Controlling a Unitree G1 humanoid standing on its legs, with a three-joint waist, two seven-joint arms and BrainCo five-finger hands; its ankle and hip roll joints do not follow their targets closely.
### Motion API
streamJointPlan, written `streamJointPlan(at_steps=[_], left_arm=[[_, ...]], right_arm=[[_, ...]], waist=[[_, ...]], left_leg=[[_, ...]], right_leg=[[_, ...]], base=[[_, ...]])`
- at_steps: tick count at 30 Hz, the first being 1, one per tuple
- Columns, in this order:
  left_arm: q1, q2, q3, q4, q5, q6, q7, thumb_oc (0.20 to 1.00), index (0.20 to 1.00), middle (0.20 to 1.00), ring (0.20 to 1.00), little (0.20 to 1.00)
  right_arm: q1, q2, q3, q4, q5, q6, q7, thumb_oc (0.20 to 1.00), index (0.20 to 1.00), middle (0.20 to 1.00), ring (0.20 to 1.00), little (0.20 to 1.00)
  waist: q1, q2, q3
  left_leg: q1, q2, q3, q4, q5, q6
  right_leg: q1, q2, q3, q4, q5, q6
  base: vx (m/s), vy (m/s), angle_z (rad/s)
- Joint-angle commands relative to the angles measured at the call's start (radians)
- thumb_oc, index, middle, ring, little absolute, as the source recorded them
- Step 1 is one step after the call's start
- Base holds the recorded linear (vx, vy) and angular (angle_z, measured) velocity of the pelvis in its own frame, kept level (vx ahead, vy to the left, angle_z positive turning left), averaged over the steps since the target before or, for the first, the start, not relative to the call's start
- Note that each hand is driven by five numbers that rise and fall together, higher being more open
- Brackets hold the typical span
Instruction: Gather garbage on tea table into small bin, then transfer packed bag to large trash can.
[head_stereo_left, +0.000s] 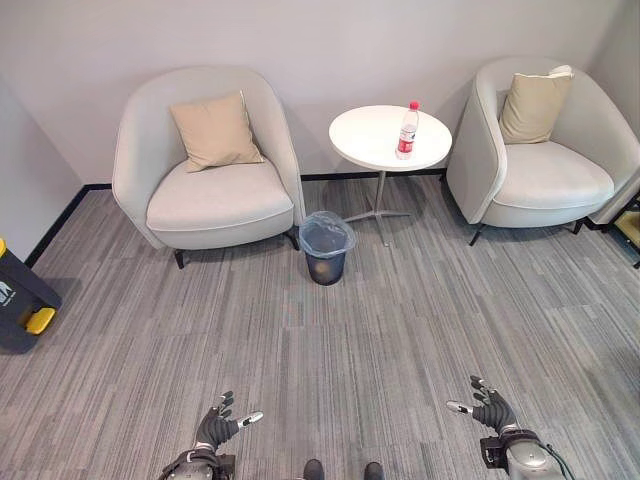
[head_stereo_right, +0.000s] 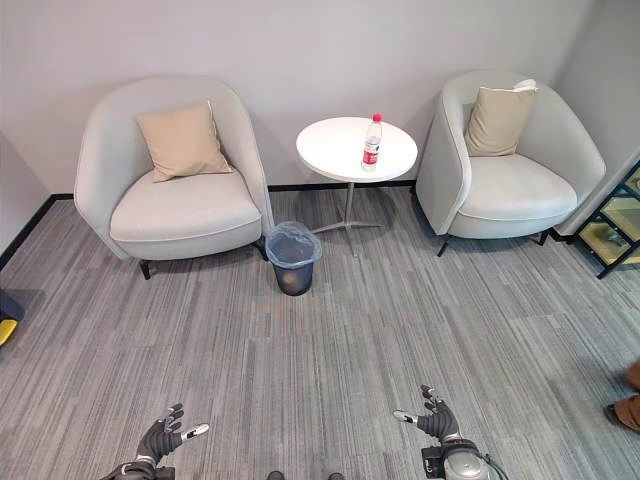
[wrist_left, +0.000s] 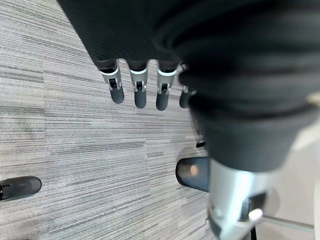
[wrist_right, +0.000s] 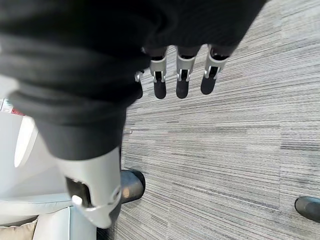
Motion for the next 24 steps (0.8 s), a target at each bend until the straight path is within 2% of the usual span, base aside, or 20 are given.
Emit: streamJointPlan(at_steps=[1, 13, 15, 16, 17, 21, 24], left_arm=[[-0.044, 0.017, 0.027, -0.008, -0.012, -0.038, 0.002, 1.000, 1.000, 1.000, 1.000, 1.000], [-0.054, 0.025, 0.014, -0.004, -0.006, -0.036, 0.005, 1.000, 1.000, 1.000, 1.000, 1.000], [-0.058, 0.028, 0.008, -0.014, -0.007, -0.038, 0.009, 1.000, 1.000, 1.000, 1.000, 1.000], [-0.065, 0.039, 0.001, -0.041, -0.009, -0.038, 0.009, 1.000, 1.000, 1.000, 1.000, 1.000], [-0.066, 0.039, 0.001, -0.041, -0.009, -0.038, 0.009, 1.000, 1.000, 1.000, 1.000, 1.000], [-0.086, 0.046, 0.006, -0.052, -0.013, -0.043, 0.021, 1.000, 1.000, 1.000, 1.000, 1.000], [-0.096, 0.038, 0.006, -0.051, -0.018, -0.047, 0.028, 1.000, 1.000, 1.000, 1.000, 1.000]], right_arm=[[-0.040, -0.006, -0.026, -0.001, 0.043, -0.039, -0.013, 1.000, 1.000, 1.000, 1.000, 1.000], [-0.058, 0.002, -0.021, 0.017, 0.060, -0.025, -0.014, 1.000, 1.000, 1.000, 1.000, 1.000], [-0.073, 0.002, -0.015, 0.028, 0.063, -0.022, -0.017, 1.000, 1.000, 1.000, 1.000, 1.000], [-0.095, 0.006, -0.008, 0.024, 0.061, -0.013, -0.025, 1.000, 1.000, 1.000, 1.000, 1.000], [-0.095, 0.006, -0.008, 0.024, 0.061, -0.013, -0.025, 1.000, 1.000, 1.000, 1.000, 1.000], [-0.119, 0.012, 0.007, 0.009, 0.054, -0.014, -0.027, 1.000, 1.000, 1.000, 1.000, 1.000], [-0.129, 0.013, 0.022, -0.004, 0.040, -0.011, -0.027, 1.000, 1.000, 1.000, 1.000, 1.000]], waist=[[0.000, -0.029, -0.012], [0.005, -0.034, 0.004], [0.012, -0.037, 0.014], [0.015, -0.040, 0.033], [0.016, -0.040, 0.032], [0.011, -0.037, 0.059], [0.008, -0.040, 0.066]], left_leg=[[0.034, 0.027, -0.010, 0.062, -0.145, -0.039], [-0.017, 0.008, 0.002, 0.151, -0.187, -0.022], [-0.048, -0.002, 0.002, 0.191, -0.205, -0.014], [-0.075, -0.016, -0.005, 0.221, -0.224, 0.005], [-0.077, -0.016, -0.005, 0.222, -0.224, 0.005], [-0.075, -0.014, 0.004, 0.231, -0.245, 0.025], [-0.042, -0.014, 0.024, 0.210, -0.256, 0.024]], right_leg=[[0.030, -0.050, -0.002, 0.022, -0.126, 0.074], [0.004, -0.073, 0.014, 0.055, -0.131, 0.085], [-0.019, -0.081, 0.028, 0.081, -0.135, 0.092], [-0.080, -0.085, 0.047, 0.163, -0.141, 0.105], [-0.082, -0.085, 0.048, 0.165, -0.142, 0.105], [-0.186, -0.081, 0.051, 0.323, -0.138, 0.137], [-0.226, -0.093, 0.012, 0.305, -0.114, 0.142]], base=[[0.00, 0.000, 0.00], [0.01, 0.045, -0.05], [-0.01, 0.149, -0.19], [-0.02, 0.133, -0.37], [-0.02, 0.185, -0.41], [0.01, 0.064, -0.23], [0.10, -0.016, -0.34]])
